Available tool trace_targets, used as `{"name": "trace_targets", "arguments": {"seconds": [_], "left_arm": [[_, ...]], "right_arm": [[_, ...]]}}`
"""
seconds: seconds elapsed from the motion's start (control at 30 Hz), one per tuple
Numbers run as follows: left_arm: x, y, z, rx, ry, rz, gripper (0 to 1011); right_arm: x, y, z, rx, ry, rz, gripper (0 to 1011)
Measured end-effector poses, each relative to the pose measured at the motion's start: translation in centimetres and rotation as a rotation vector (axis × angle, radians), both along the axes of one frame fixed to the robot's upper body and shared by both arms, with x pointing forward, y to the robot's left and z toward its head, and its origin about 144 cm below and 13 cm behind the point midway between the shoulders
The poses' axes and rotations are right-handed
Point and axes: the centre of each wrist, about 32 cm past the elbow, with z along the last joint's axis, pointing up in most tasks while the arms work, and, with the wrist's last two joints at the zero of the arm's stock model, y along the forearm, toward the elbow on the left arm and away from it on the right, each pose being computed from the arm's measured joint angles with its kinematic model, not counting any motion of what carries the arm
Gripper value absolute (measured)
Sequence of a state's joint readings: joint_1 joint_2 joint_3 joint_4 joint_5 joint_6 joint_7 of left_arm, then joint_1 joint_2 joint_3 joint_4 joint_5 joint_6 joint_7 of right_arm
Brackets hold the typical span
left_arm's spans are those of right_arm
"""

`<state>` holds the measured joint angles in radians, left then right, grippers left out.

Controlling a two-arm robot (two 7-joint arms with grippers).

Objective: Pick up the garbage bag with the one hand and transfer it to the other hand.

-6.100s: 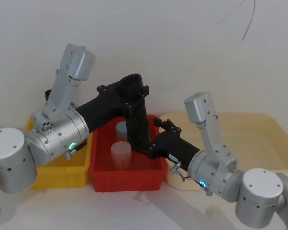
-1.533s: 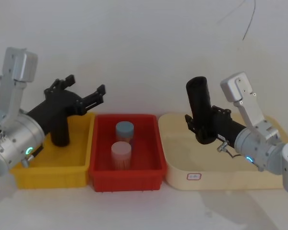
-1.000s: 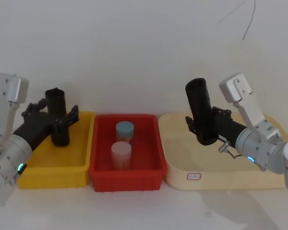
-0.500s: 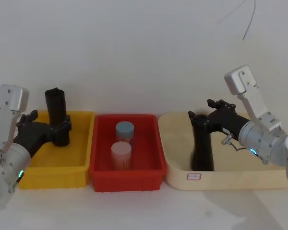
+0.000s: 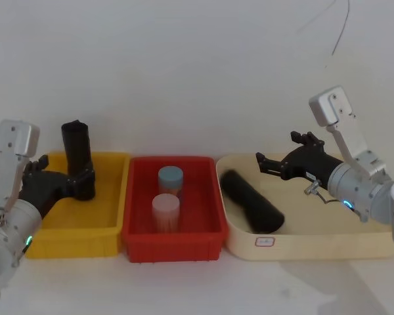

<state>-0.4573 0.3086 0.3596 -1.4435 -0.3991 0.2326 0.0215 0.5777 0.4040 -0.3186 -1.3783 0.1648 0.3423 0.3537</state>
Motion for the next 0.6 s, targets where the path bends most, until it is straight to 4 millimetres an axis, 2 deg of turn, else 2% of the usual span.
{"name": "trace_targets", "arguments": {"seconds": [0.6], "left_arm": [[0.03, -0.04, -0.17, 0.003, 0.006, 0.009, 1001]], "right_arm": [[0.13, 0.46, 0.16, -0.02, 0.025, 0.046, 1001]]}}
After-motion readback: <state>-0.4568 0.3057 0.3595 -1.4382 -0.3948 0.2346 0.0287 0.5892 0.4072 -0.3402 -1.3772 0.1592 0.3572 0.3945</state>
